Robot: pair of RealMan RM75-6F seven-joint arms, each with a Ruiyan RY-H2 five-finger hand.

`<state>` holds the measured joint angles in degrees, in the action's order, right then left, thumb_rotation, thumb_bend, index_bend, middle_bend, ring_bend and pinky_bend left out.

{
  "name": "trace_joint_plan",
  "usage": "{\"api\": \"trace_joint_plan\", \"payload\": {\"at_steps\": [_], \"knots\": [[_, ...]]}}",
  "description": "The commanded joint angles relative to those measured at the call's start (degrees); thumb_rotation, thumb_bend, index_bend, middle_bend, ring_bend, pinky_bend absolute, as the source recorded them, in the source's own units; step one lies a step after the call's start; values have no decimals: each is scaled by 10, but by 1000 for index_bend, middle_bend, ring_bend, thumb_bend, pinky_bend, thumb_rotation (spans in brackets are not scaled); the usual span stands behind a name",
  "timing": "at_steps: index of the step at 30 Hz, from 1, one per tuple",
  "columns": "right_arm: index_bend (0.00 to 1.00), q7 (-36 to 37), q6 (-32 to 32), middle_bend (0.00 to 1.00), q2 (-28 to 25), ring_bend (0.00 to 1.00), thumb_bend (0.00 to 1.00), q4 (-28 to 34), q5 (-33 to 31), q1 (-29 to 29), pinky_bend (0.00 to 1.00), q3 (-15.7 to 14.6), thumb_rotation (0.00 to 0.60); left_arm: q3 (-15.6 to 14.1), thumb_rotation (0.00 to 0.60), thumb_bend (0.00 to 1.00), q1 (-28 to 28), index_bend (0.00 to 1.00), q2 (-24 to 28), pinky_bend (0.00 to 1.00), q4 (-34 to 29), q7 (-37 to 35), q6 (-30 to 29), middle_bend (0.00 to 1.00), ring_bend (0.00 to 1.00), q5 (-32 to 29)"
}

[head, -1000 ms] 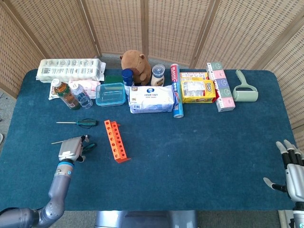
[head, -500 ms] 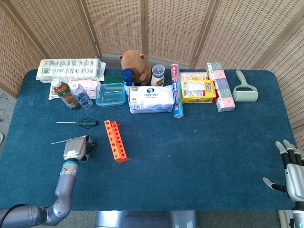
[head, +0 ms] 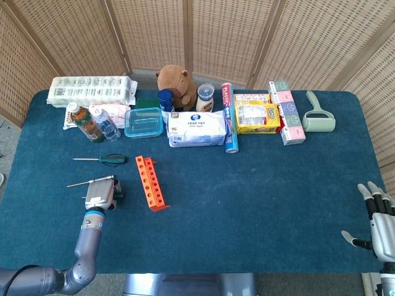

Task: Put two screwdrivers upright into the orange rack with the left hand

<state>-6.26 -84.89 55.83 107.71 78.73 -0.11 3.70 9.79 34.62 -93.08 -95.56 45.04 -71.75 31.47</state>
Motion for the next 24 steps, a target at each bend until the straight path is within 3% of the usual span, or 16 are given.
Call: {"api": "trace_joint_plan", "payload": {"at_steps": [1,6,14,19,24], "knots": [[22,0,0,0,0,0,0,0,0,0,0,0,600,-2,600,425,1,507,-2,950,2,1,-2,825,863,2],[22,0,0,0,0,0,0,0,0,0,0,0,600,-6,600,478,1,519,-4,950,2,-1,-6,835,868,8],[22,0,0,0,1,0,0,0,0,0,0,0,600,-9,600,480,-9,520,23,951,-36,-23,-12,836,870,37],[22,-2,0,0,1,0,0,0,-1,0,0,0,600,-17,600,480,-28,520,72,951,-97,-62,-21,836,869,90],[22,-6,0,0,3,0,0,1,-2,1,0,0,600,-31,600,497,-60,520,144,951,-168,-152,-17,836,870,195]]}}
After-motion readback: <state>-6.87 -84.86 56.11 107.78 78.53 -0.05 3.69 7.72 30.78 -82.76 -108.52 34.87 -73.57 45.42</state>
